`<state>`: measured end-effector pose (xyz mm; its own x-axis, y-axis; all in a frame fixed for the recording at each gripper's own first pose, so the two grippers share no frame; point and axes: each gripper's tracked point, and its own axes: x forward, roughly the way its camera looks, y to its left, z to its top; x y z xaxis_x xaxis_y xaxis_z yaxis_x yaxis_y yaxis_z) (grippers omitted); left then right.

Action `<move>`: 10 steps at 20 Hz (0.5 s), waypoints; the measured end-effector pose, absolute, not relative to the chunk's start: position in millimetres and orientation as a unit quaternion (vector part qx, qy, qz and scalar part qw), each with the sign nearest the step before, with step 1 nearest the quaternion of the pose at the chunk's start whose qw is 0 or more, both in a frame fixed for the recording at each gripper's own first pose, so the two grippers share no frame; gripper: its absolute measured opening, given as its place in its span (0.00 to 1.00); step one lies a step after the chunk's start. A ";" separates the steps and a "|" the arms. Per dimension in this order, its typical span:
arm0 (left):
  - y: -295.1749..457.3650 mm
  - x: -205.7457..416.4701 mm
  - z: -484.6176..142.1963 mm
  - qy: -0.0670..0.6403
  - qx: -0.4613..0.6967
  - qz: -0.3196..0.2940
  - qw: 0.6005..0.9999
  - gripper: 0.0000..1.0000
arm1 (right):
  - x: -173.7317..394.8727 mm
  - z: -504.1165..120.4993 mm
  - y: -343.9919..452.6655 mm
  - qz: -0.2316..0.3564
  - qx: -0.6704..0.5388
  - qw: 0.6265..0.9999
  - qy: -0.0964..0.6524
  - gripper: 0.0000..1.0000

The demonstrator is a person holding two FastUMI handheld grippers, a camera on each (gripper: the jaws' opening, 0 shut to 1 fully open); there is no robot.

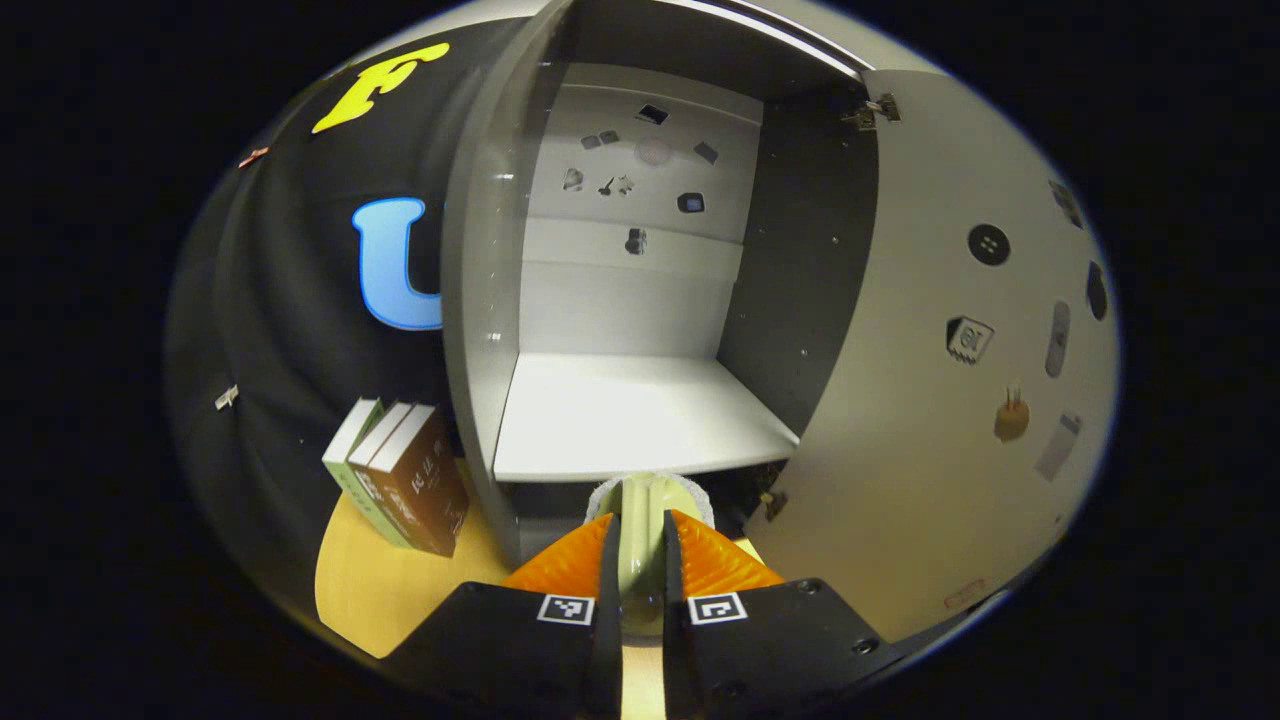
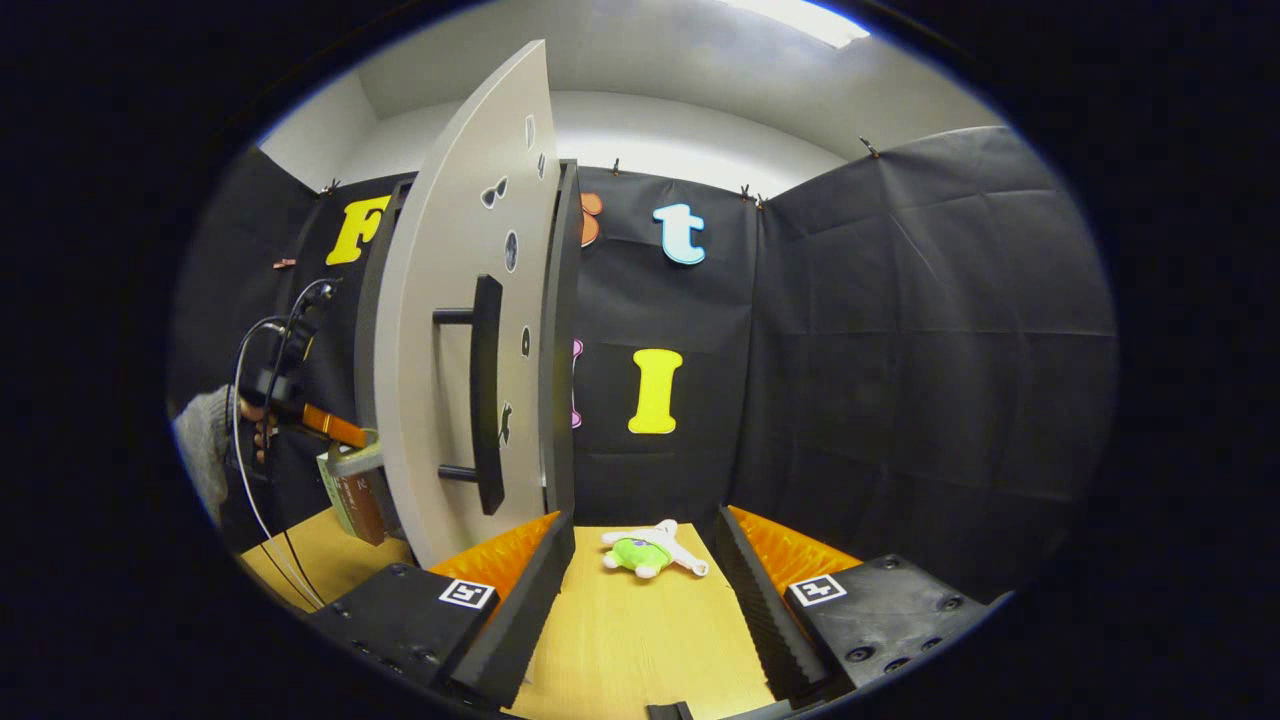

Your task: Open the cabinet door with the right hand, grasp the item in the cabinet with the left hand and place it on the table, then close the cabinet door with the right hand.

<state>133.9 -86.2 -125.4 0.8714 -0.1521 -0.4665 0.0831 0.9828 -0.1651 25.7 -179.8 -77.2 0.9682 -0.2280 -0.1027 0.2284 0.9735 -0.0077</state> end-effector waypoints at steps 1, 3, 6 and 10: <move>-85.6 122.2 -135.7 0.252 -0.071 -0.057 0.964 0.20 | 21.4 -78.3 -178.1 -0.120 -0.002 0.991 0.052 0.91; -90.0 96.3 -160.5 0.263 -0.069 -0.057 0.961 0.20 | 9.3 -79.9 -170.4 -0.126 -0.004 0.990 0.059 0.91; -109.2 64.6 -200.8 0.280 -0.080 -0.070 0.954 0.20 | -0.9 -69.4 -154.9 -0.123 -0.006 0.991 0.050 0.91; -127.7 25.9 -253.4 0.315 -0.090 -0.066 0.942 0.20 | -3.3 -65.9 -139.6 -0.099 -0.013 0.994 0.047 0.90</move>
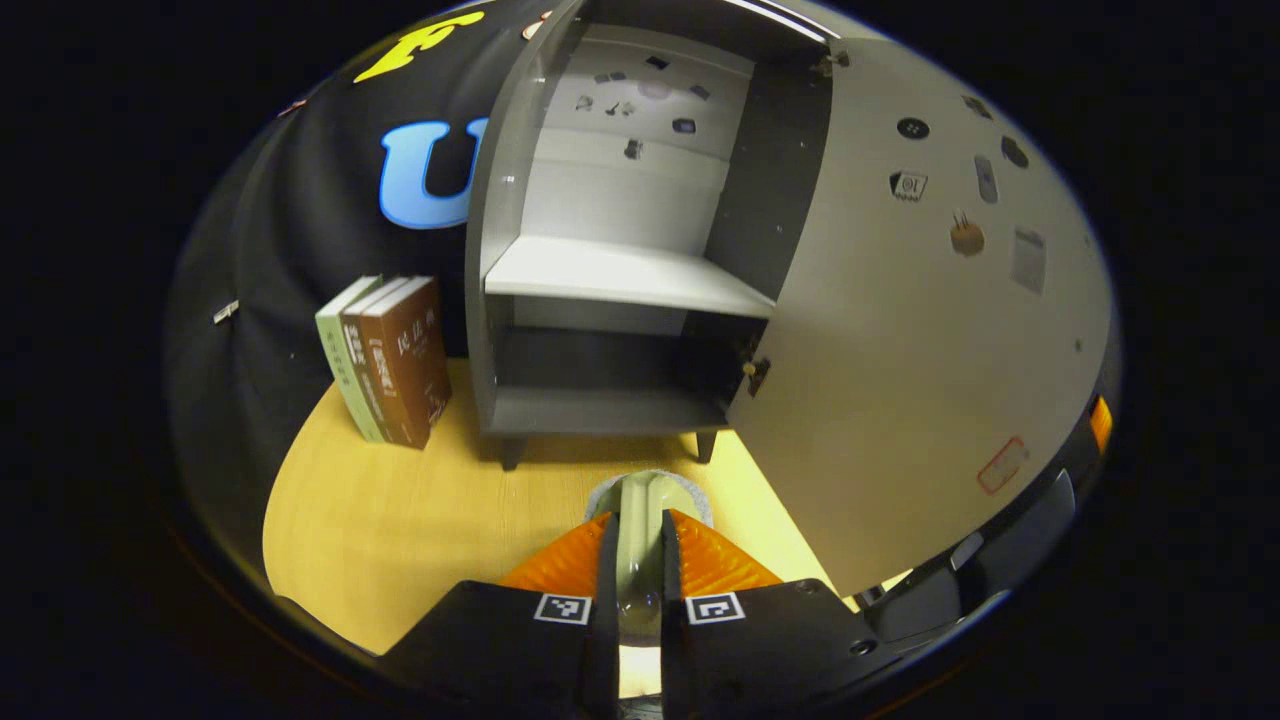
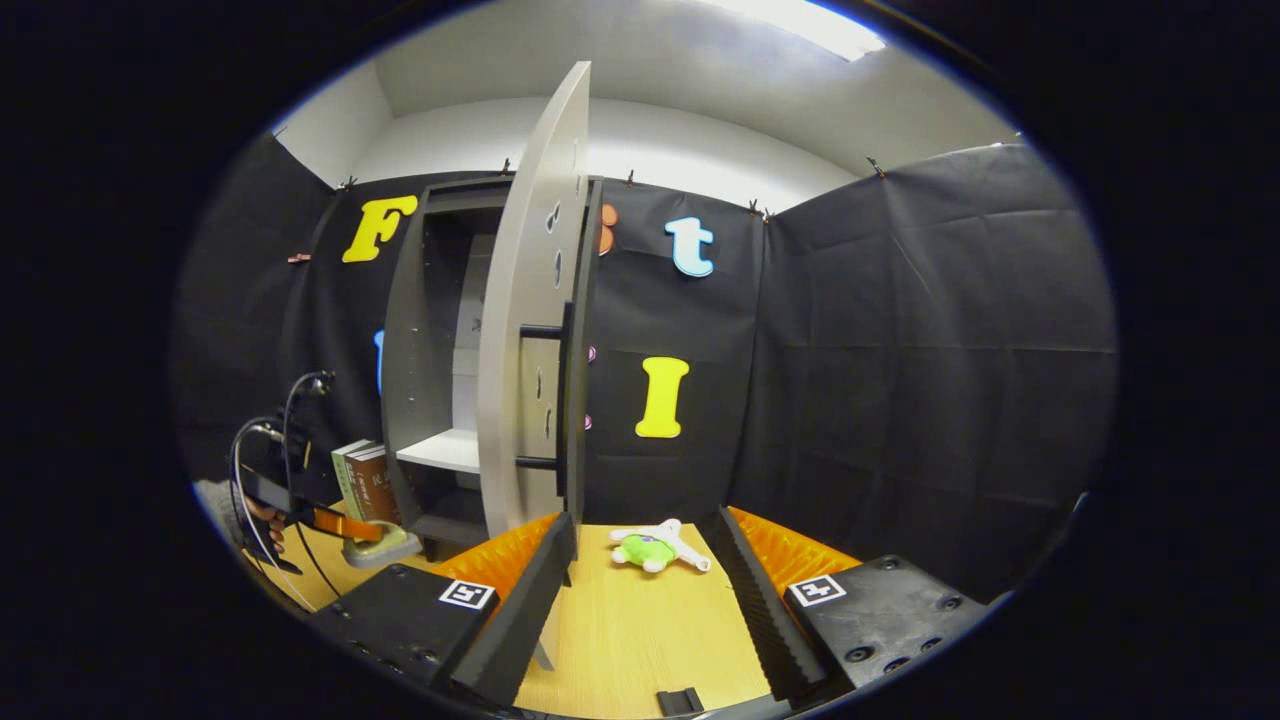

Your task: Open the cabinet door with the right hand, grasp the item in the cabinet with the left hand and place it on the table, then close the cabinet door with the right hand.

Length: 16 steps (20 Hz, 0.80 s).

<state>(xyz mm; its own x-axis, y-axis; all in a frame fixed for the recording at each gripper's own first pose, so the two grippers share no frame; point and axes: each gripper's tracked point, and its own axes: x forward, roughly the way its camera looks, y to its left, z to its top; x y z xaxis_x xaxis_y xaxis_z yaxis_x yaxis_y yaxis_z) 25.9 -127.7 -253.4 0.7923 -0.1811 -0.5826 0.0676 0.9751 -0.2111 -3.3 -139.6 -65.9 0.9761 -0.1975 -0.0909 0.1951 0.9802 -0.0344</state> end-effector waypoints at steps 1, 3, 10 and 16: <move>-131.1 19.2 -261.9 0.320 -0.089 -0.065 0.941 0.20 | -0.9 -67.5 -137.3 -0.091 -0.013 0.995 0.047 0.90; -138.3 10.5 -279.3 0.326 -0.089 -0.060 0.939 0.20 | 4.3 -71.9 -138.6 -0.079 -0.013 0.995 0.054 0.90; -160.4 -1.7 -337.5 0.338 -0.111 -0.034 0.934 0.20 | 25.0 -100.2 -153.0 -0.046 -0.024 0.996 0.077 0.91; -177.0 -16.4 -396.0 0.349 -0.127 -0.016 0.928 0.20 | 31.4 -114.0 -172.3 -0.037 -0.012 0.995 0.096 0.91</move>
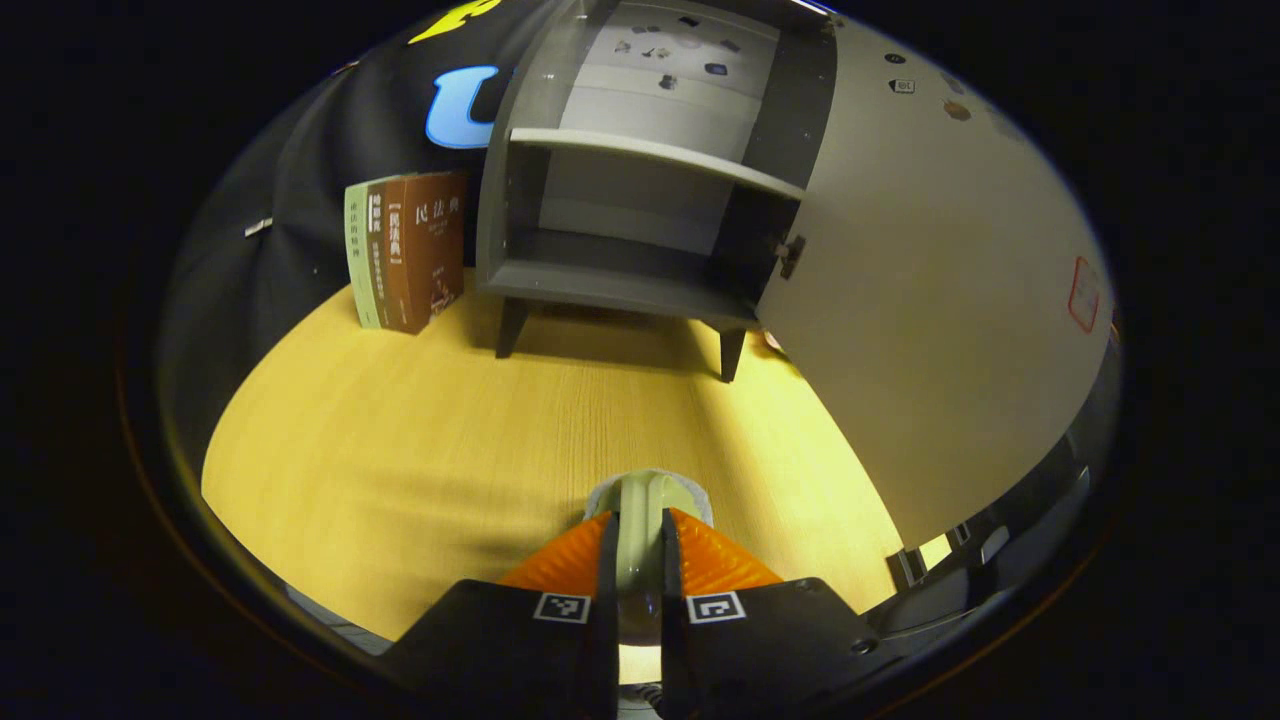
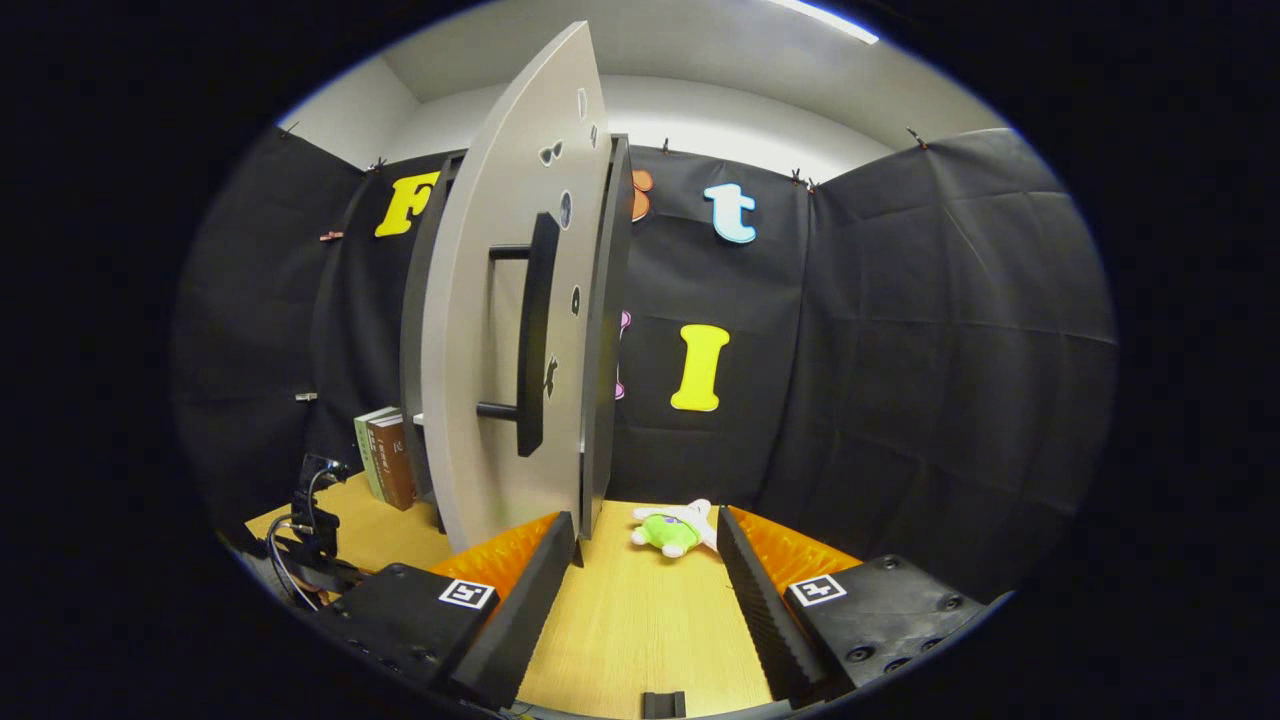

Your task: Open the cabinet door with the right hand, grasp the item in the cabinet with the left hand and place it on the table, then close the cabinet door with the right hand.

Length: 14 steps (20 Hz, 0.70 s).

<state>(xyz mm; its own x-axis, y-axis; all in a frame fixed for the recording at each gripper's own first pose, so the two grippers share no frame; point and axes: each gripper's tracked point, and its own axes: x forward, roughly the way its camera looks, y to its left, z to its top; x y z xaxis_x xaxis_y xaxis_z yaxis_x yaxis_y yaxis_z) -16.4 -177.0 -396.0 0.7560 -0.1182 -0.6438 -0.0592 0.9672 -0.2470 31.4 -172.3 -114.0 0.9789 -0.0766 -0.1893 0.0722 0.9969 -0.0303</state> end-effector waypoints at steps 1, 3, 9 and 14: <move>-178.5 -17.2 -403.5 0.354 -0.125 -0.013 0.927 0.20 | 33.0 -117.1 -176.3 -0.040 -0.007 0.994 0.098 0.91; -177.7 -19.9 -416.3 0.364 -0.111 -0.003 0.925 0.22 | 37.7 -124.4 -179.1 -0.040 -0.002 0.994 0.106 0.91; -180.8 -27.4 -445.8 0.385 -0.118 0.019 0.915 0.24 | 45.1 -141.5 -181.6 -0.031 0.000 0.992 0.122 0.90; -181.0 -25.2 -462.1 0.394 -0.117 0.030 0.911 0.24 | 47.1 -149.0 -185.3 -0.025 -0.002 0.991 0.131 0.91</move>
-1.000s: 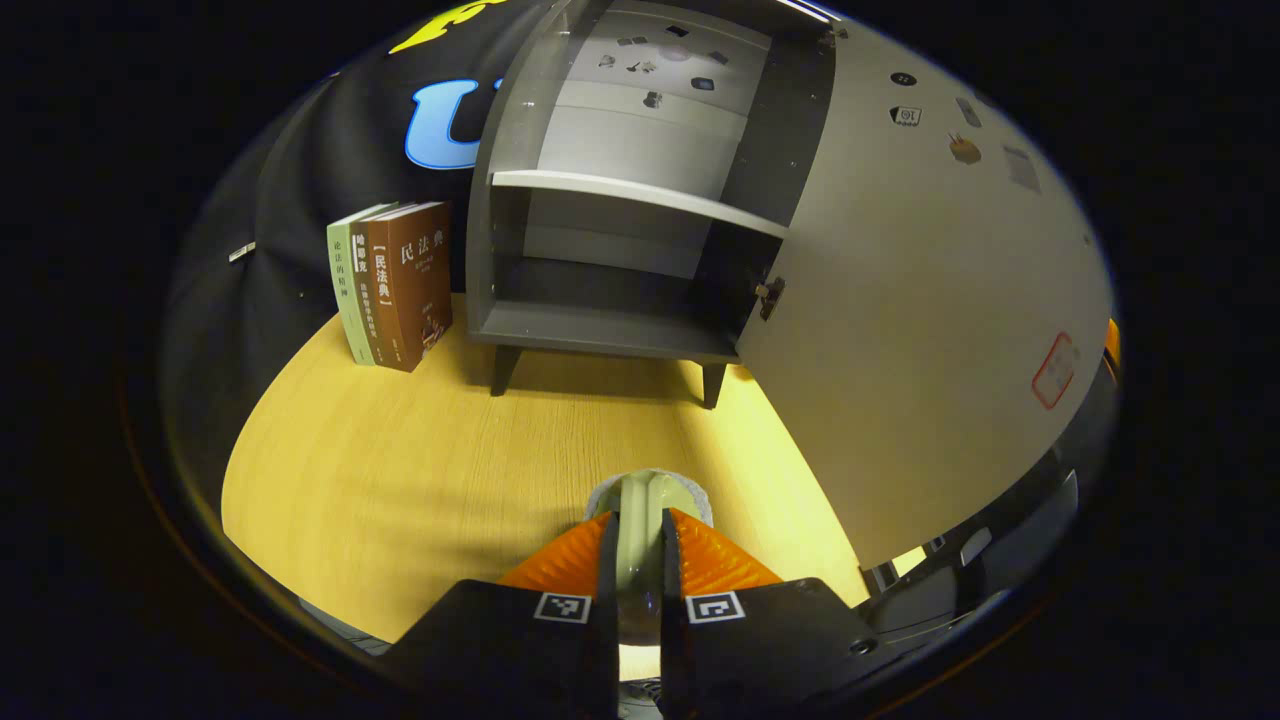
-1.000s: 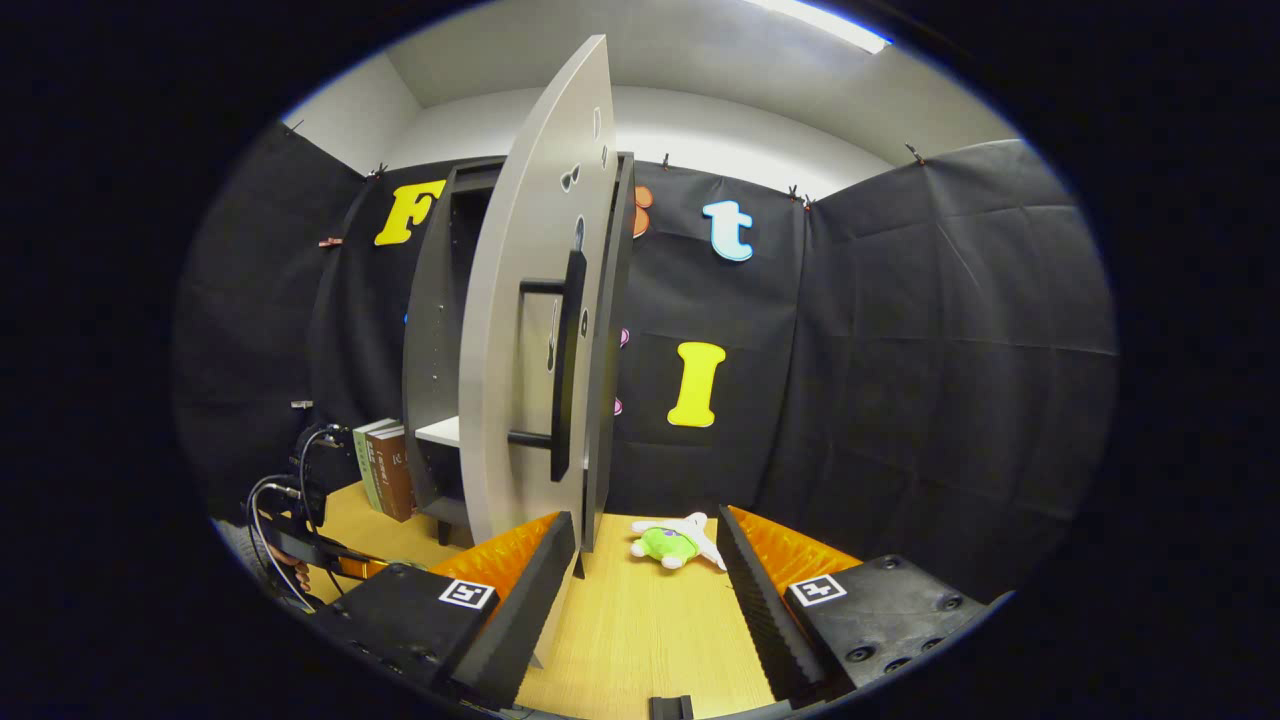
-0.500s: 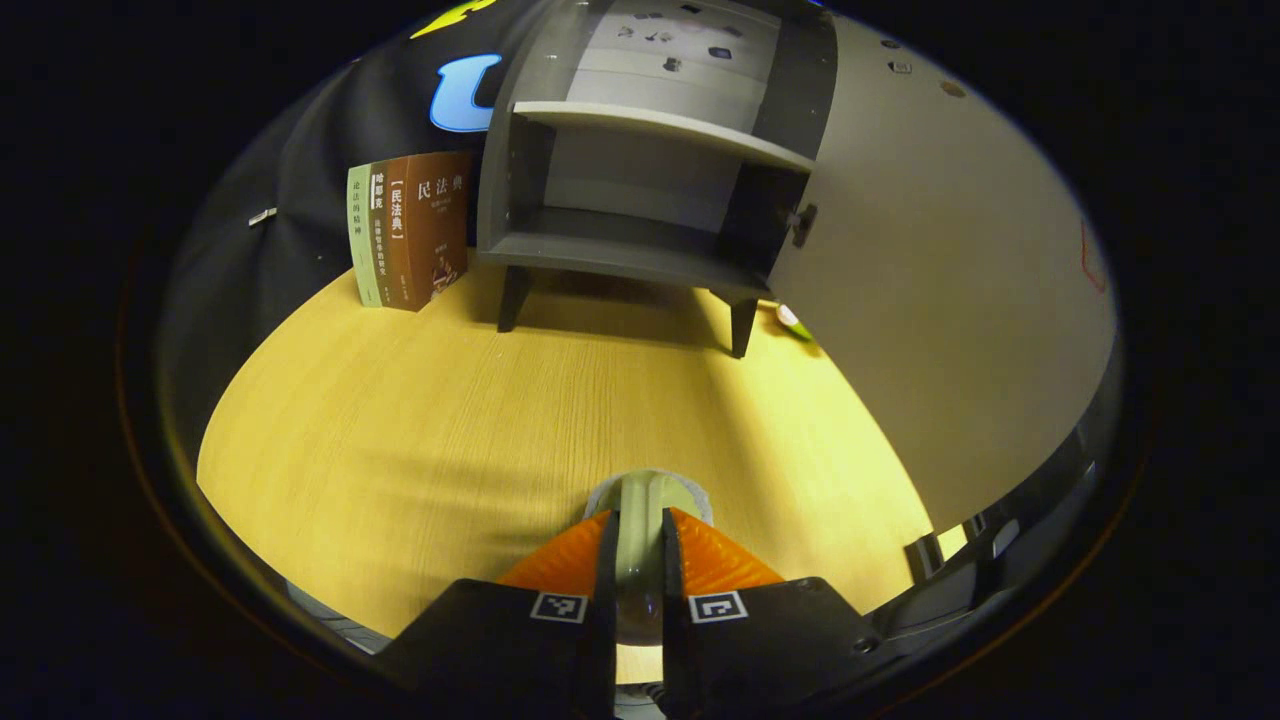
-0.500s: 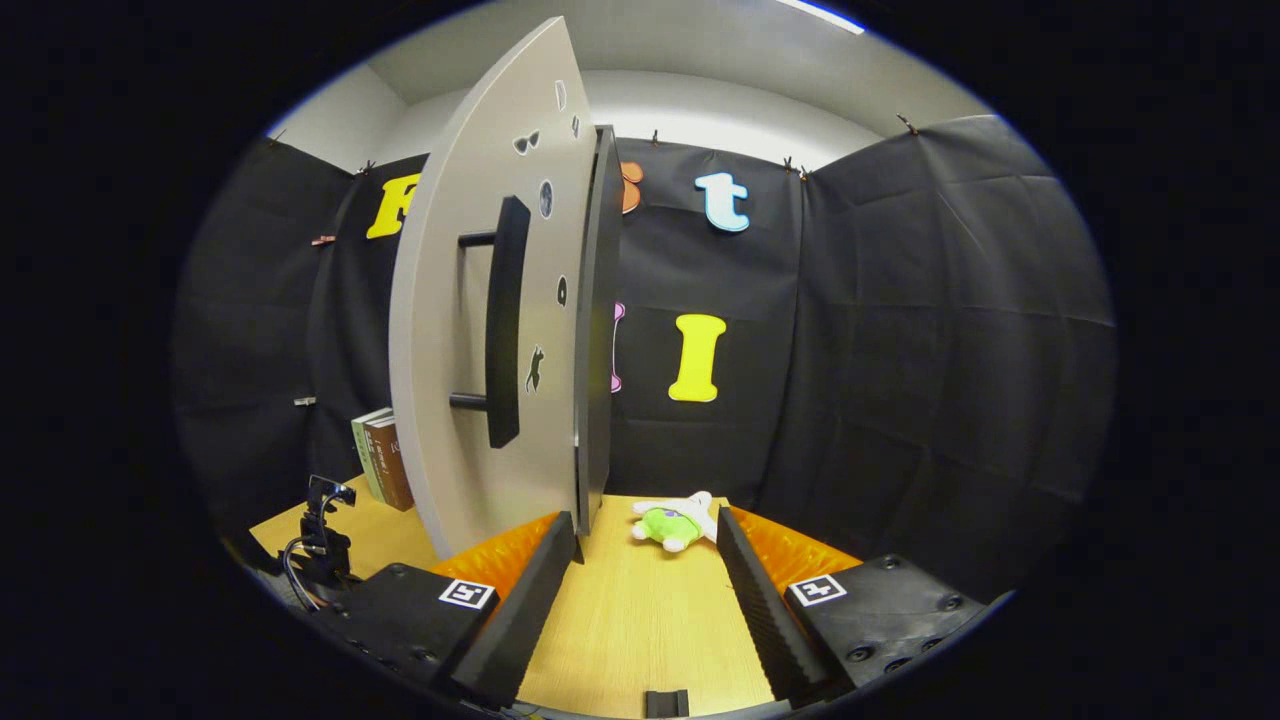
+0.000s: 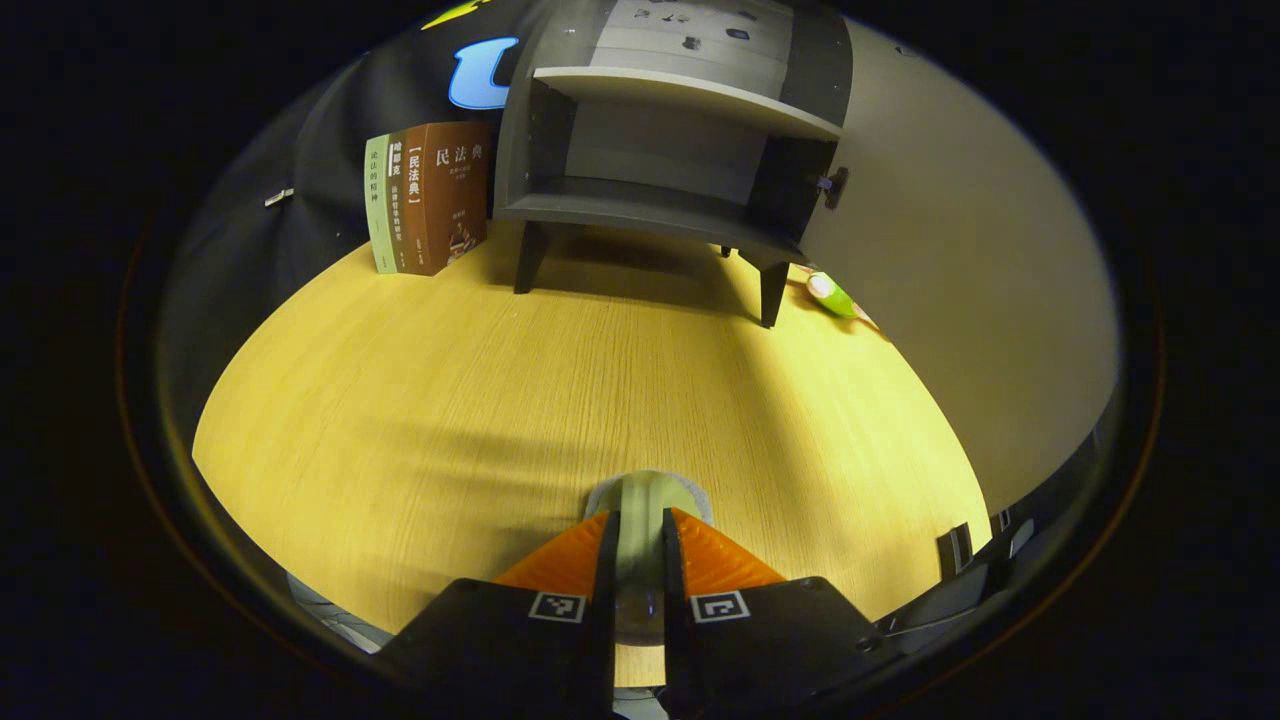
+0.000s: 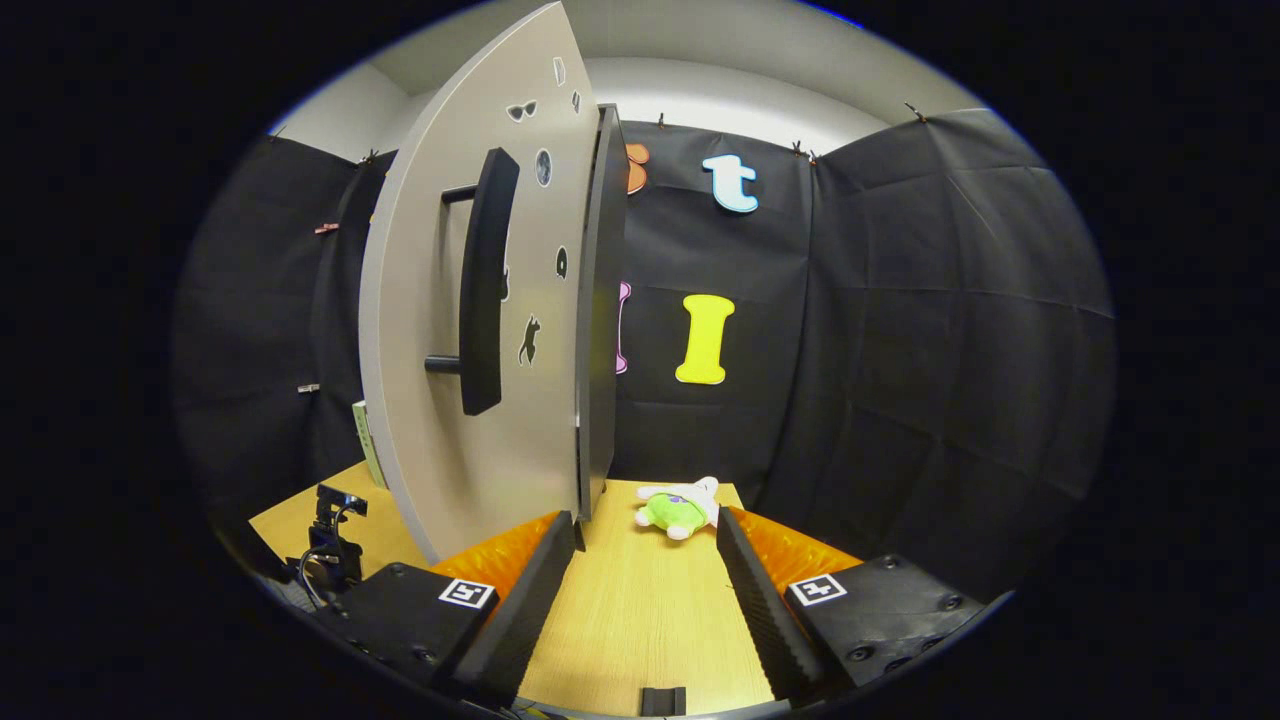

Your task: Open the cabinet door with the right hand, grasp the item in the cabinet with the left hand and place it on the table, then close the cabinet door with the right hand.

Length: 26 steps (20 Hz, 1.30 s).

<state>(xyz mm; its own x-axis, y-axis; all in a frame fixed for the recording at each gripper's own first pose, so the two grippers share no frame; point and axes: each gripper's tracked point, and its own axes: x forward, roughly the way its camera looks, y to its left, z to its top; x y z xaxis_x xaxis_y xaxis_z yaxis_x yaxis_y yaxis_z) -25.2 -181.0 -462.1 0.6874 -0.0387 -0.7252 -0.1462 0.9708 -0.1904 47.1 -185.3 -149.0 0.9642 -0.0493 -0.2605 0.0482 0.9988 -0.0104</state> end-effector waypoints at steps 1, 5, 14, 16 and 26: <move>-181.5 -25.1 -463.4 0.394 -0.115 0.031 0.911 0.24 | 47.3 -150.3 -186.3 -0.024 -0.001 0.991 0.133 0.91; -184.9 -21.9 -465.9 0.395 -0.101 0.031 0.913 0.27 | 50.5 -149.7 -187.8 -0.016 0.010 0.991 0.133 0.91; -173.4 -32.9 -437.7 0.379 -0.080 0.020 0.922 0.91 | 45.6 -124.1 -160.5 0.040 0.031 0.993 0.103 0.91; -169.3 -27.7 -411.0 0.349 -0.077 0.012 0.934 0.96 | 40.6 -119.2 -158.5 0.046 0.031 0.994 0.096 0.91; -159.9 3.5 -97.3 -0.006 -0.060 -0.072 0.996 0.93 | 47.4 -71.9 -125.4 0.106 0.062 0.992 0.034 0.90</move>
<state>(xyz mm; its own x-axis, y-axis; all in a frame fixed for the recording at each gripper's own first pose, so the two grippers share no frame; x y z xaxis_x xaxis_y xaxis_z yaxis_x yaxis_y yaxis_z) 3.5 -159.9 -97.3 0.9897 -0.1418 0.0203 0.1432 0.9826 -0.1180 47.4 -125.4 -71.9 0.9752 0.2146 -0.0536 -0.2063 0.9699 0.1295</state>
